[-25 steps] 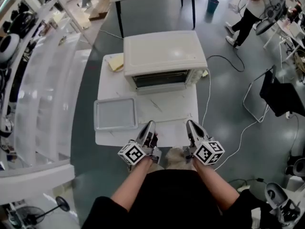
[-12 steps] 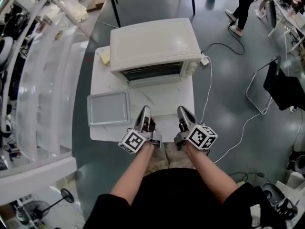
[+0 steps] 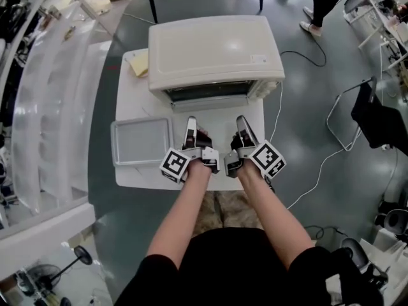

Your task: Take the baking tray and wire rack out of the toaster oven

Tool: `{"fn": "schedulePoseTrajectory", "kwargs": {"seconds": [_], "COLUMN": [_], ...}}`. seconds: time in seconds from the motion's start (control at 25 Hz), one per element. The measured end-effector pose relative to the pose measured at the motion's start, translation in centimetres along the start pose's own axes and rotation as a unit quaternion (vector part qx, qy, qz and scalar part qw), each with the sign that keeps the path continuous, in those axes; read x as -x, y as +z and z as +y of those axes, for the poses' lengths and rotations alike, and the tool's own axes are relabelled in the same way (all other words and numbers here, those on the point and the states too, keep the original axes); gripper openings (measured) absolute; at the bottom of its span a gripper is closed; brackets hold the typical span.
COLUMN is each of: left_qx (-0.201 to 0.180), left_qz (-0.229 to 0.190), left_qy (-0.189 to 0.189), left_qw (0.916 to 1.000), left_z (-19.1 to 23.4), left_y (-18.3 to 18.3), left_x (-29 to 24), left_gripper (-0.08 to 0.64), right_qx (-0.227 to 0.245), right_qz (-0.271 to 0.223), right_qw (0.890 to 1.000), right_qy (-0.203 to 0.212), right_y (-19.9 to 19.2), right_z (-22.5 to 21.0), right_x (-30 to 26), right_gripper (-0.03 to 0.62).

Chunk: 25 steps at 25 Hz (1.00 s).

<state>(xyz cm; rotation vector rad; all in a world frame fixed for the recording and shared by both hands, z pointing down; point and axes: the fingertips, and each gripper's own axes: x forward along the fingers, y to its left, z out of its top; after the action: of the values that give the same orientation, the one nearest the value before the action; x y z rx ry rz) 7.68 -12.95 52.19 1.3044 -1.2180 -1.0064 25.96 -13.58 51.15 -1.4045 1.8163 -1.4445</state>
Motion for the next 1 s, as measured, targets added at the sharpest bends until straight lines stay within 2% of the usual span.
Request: {"fn": "schedulePoseTrajectory", "kwargs": {"seconds": [0.12, 0.2, 0.28, 0.36, 0.44, 0.64, 0.84, 1.0], "left_qx": [0.000, 0.000, 0.004, 0.010, 0.018, 0.030, 0.063, 0.058], "left_qz": [0.001, 0.006, 0.009, 0.011, 0.014, 0.028, 0.003, -0.003], "left_qy": [0.011, 0.001, -0.017, -0.016, -0.010, -0.014, -0.008, -0.005], "left_qw": [0.9999, 1.0000, 0.9998, 0.9998, 0.9997, 0.9990, 0.9980, 0.9983], "left_z": [1.2, 1.6, 1.8, 2.7, 3.8, 5.3, 6.3, 6.7], "left_y": [1.1, 1.8, 2.0, 2.2, 2.5, 2.7, 3.7, 4.3], "left_x": [-2.1, -3.9, -5.8, -7.0, -8.1, -11.1, -13.1, -14.4], "left_gripper": [0.020, 0.020, 0.022, 0.054, 0.116, 0.156, 0.163, 0.163], "right_qx": [-0.024, -0.041, -0.055, -0.066, -0.083, -0.118, -0.140, -0.144], "right_qz": [-0.014, -0.016, -0.018, -0.032, -0.048, -0.080, -0.093, -0.093], "right_qw": [1.000, 0.999, 0.998, 0.997, 0.995, 0.990, 0.985, 0.985], "right_qy": [0.007, 0.006, 0.000, 0.009, 0.008, 0.016, 0.027, 0.032], "right_y": [0.3, 0.5, 0.9, 1.4, 1.8, 2.9, 3.5, 4.0], "right_z": [-0.3, -0.6, -1.4, -2.2, -3.2, -5.1, -5.2, -4.8], "right_x": [-2.9, -5.0, -6.8, -8.1, -9.1, -11.5, -14.0, -15.8], "right_gripper": [0.028, 0.037, 0.078, 0.112, 0.130, 0.178, 0.206, 0.204]}}
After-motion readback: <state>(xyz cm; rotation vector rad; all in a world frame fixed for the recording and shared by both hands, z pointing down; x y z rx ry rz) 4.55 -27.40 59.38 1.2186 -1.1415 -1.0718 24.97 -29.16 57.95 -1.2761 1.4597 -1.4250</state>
